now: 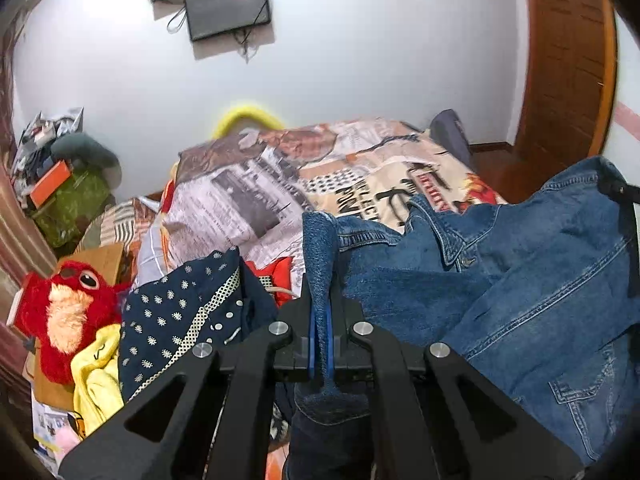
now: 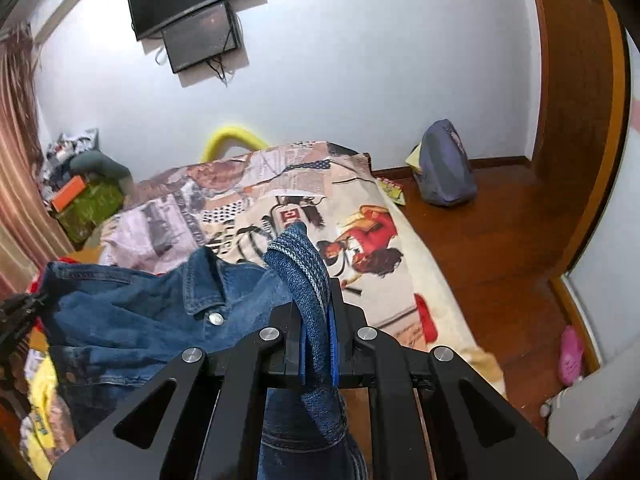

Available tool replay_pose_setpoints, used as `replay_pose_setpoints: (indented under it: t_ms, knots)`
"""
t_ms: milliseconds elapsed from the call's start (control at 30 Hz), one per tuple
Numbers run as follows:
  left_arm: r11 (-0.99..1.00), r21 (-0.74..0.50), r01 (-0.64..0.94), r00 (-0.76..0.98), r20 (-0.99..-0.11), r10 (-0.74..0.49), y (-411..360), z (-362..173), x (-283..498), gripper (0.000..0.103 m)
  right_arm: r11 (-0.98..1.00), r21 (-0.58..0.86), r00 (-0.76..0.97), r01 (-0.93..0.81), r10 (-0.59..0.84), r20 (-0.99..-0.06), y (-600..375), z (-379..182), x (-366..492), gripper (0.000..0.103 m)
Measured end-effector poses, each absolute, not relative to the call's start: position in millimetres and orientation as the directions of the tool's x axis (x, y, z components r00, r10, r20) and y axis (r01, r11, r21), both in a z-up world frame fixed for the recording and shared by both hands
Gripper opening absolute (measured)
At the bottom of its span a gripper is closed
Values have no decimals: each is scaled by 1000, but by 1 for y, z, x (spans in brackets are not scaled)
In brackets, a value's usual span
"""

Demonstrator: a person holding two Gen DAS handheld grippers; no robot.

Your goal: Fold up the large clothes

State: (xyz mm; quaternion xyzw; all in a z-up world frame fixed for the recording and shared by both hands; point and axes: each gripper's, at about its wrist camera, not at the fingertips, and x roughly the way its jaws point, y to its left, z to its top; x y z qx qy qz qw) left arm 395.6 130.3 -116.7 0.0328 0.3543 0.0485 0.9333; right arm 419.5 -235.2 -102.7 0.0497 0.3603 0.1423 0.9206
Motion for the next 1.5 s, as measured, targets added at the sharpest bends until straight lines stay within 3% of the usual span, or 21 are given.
replay_pose_setpoints:
  t_ms: [200, 467, 633, 867, 933, 1067, 1267, 1333, 1500]
  knots:
    - [984, 100, -150, 660, -731, 175, 172, -163, 442, 4, 982, 143, 625, -122, 188, -758, -229, -168, 474, 8]
    - [979, 12, -203, 585, -801, 131, 205, -213, 463, 7, 994, 91, 506, -63, 110, -855, -241, -239, 498, 13]
    - [979, 19, -202, 560, -818, 131, 203, -214, 460, 12, 997, 27, 502, -75, 61, -863, -237, -228, 487, 15]
    - [986, 64, -156, 577, -804, 144, 185, -174, 424, 17, 988, -20, 574, -156, 74, -815, -226, -166, 445, 18]
    - [988, 64, -141, 603, -786, 137, 178, -156, 408, 26, 983, -27, 613, -181, 91, -784, -223, -140, 423, 23]
    - [991, 75, -112, 667, -733, 131, 165, -119, 369, 42, 974, -62, 698, -219, 112, -707, -215, -97, 380, 47]
    - [992, 79, -96, 724, -678, 124, 153, -83, 313, 71, 963, -67, 754, -259, 158, -638, -212, -58, 325, 69]
    - [992, 85, -96, 730, -671, 128, 152, -76, 295, 81, 960, -62, 756, -272, 174, -631, -214, -54, 311, 71]
    - [989, 108, -101, 707, -691, 147, 153, -82, 262, 90, 957, -43, 723, -286, 186, -665, -223, -59, 285, 72]
